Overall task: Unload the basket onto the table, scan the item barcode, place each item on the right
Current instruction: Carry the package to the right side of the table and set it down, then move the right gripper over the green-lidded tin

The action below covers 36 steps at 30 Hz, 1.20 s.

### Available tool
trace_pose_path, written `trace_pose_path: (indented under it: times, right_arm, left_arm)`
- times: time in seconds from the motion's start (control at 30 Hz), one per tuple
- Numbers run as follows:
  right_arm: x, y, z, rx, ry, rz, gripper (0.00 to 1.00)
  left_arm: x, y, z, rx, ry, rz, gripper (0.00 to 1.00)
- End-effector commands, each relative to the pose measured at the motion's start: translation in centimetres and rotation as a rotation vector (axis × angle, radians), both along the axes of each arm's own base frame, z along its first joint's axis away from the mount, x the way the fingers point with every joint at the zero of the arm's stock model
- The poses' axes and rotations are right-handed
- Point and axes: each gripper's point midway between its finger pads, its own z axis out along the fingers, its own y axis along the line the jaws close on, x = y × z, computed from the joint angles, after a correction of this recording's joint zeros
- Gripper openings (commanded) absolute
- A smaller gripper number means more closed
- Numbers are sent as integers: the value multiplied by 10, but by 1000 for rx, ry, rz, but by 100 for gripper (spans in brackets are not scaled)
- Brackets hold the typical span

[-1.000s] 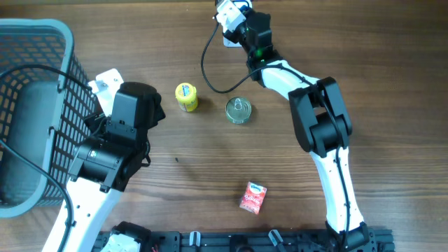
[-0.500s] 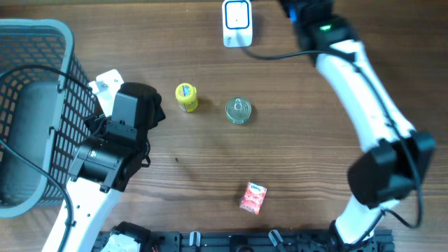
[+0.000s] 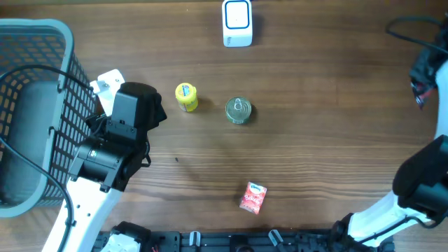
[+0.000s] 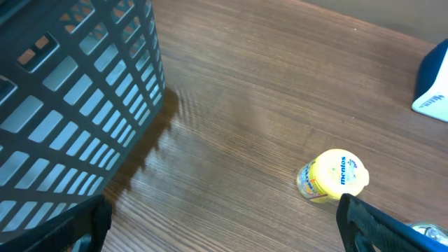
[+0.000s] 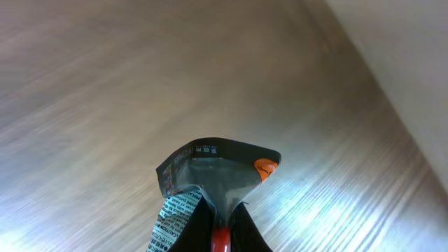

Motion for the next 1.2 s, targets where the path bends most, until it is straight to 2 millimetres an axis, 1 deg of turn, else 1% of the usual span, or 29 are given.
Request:
trace_pose_path:
  times: [0.0, 0.03, 0.07, 0.1, 0.13, 0.2, 0.27, 0.3, 0.33, 0.37, 0.47, 0.5, 0.53, 0.6, 0.63, 0.7, 0.73, 0.77, 0.8, 0.87, 0.9, 0.97, 1.0, 1.03, 1.07, 1.1, 1.13, 1.17]
  right_arm:
    - [-39, -33, -48, 64, 7, -164, 6]
    - [-49, -36, -62, 98, 1, -189, 6]
    - [-56, -33, -81, 155, -18, -209, 6]
    - [-60, -28, -96, 201, -35, -219, 5]
    - [-62, -16, -115, 259, -52, -210, 5]
    - [-67, -5, -133, 288, -62, -235, 5]
    - [-67, 6, -143, 296, -59, -232, 5]
    - [-64, 12, -147, 297, -62, -218, 5]
    - [-57, 19, -148, 303, -72, -194, 8]
    - [-49, 26, -149, 299, -85, -169, 27]
    - [-39, 34, -148, 291, -101, -139, 47]
    - [-38, 36, -148, 291, -99, -133, 58]
    - [-38, 35, -148, 285, -98, -137, 64]
    - [-38, 35, -147, 288, -106, -152, 69]
    - [-38, 35, -147, 287, -106, -151, 73]
    - [-40, 35, -142, 284, -104, -154, 84]
    - [-43, 33, -137, 268, -103, -162, 93]
    - [-47, 28, -126, 228, -105, -186, 100]
    - [-53, 22, -108, 181, -119, -209, 100]
    - [-54, 23, -77, 154, -169, -195, 100]
    - [-54, 26, -59, 140, -199, -169, 100]
    - [-51, 42, -4, 81, -295, -85, 100]
    - [-45, 59, 21, 84, -361, -23, 100]
    - [-36, 89, 44, 127, -432, 93, 100]
    - [-26, 130, 65, 185, -495, 243, 100]
    - [-23, 173, 80, 218, -523, 370, 100]
    - [-21, 197, 82, 217, -511, 441, 100]
    - [-19, 228, 79, 222, -479, 540, 100]
  left_arm:
    - [1, -3, -3, -30, -3, -3, 100]
    - [2, -5, -3, -38, -3, -10, 100]
    - [3, -6, -3, -45, -7, -14, 100]
    - [4, -7, -2, -50, -12, -17, 100]
    - [6, -8, 0, -54, -24, -17, 100]
    - [8, -9, 3, -59, -39, -17, 100]
    - [11, -10, 5, -64, -55, -17, 100]
    - [12, -10, 6, -66, -62, -18, 100]
    - [13, -10, 7, -67, -65, -18, 100]
    - [13, -10, 7, -67, -66, -17, 100]
    - [12, -10, 6, -66, -62, -18, 100]
    - [12, -10, 6, -65, -59, -18, 100]
    - [12, -10, 6, -63, -58, -18, 100]
    - [12, -10, 6, -62, -58, -19, 100]
    - [12, -10, 6, -62, -58, -19, 100]
    - [12, -9, 6, -59, -59, -17, 100]
    - [12, -9, 6, -59, -59, -17, 100]
    - [12, -9, 6, -59, -59, -17, 100]
    - [12, -9, 6, -59, -59, -17, 100]
    - [12, -9, 6, -60, -61, -17, 100]
    - [12, -9, 7, -61, -64, -17, 100]
    - [15, -10, 9, -67, -80, -18, 100]
    - [16, -11, 11, -70, -87, -18, 100]
    - [17, -11, 11, -70, -91, -18, 100]
    - [17, -11, 12, -71, -94, -18, 100]
    - [17, -11, 12, -72, -96, -18, 100]
    - [18, -11, 13, -73, -100, -18, 100]
    - [19, -12, 14, -73, -106, -21, 100]
